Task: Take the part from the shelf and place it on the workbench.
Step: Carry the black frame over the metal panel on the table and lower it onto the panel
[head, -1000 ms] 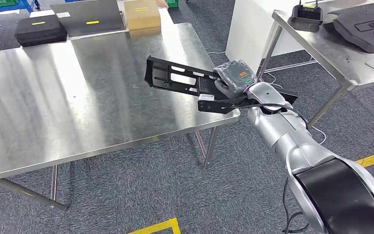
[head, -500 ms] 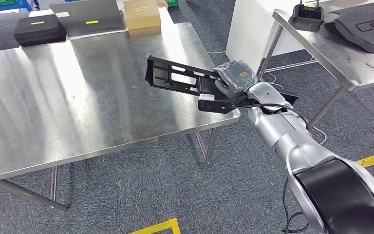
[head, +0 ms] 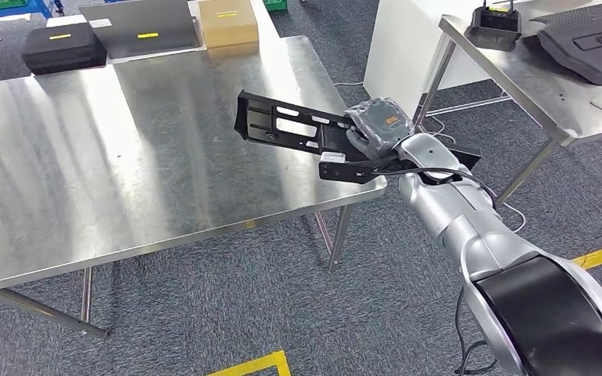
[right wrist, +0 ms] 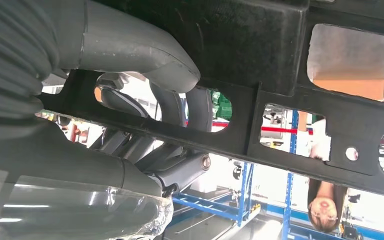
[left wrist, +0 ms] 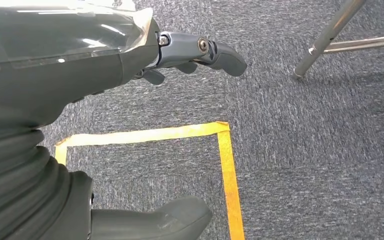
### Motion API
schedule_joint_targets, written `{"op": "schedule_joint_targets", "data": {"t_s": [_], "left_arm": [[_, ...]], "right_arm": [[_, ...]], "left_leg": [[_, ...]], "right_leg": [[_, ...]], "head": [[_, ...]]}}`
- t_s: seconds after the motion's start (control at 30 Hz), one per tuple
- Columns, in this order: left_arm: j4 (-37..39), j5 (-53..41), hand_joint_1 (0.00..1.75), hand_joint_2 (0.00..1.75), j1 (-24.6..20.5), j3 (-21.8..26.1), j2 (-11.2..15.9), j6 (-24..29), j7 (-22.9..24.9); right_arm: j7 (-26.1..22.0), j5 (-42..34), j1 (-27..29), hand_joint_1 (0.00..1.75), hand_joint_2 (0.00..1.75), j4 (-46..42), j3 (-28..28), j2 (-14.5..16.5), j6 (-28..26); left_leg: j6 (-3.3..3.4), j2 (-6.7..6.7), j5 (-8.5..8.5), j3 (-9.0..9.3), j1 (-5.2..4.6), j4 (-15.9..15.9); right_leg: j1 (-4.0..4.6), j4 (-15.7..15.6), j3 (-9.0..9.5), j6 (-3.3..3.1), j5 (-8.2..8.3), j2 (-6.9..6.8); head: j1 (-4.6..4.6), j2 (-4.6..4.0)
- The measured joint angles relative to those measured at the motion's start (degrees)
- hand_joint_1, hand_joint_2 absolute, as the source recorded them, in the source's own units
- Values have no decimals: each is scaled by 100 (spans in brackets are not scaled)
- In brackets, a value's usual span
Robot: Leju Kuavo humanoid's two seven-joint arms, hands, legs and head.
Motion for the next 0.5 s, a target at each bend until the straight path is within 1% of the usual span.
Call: {"op": "schedule_joint_targets", "data": {"t_s": [0.23, 0.37, 0.5], "left_arm": [[0, -48, 0, 175, -26, 0, 2, -8, 7], [0, -30, 0, 175, -26, 0, 7, 5, -1], [0, -38, 0, 175, -25, 0, 8, 6, 32]], "right_arm": [[-110, 147, 244, 175, 175, -25, 25, 105, -56], [-88, 159, 290, 175, 175, -27, 29, 183, -58], [-46, 116, 282, 175, 175, -53, 25, 198, -57]], "left_leg": [[0, -1, 0, 18, 0, -19], [0, -1, 0, 23, 0, -23], [0, -7, 0, 25, 0, -23]], "right_leg": [[0, -18, 19, 0, 0, -1], [0, -23, 24, 0, 0, -1], [0, -27, 28, 0, 0, -6]], "head": [[1, 0], [0, 0], [0, 0]]}}
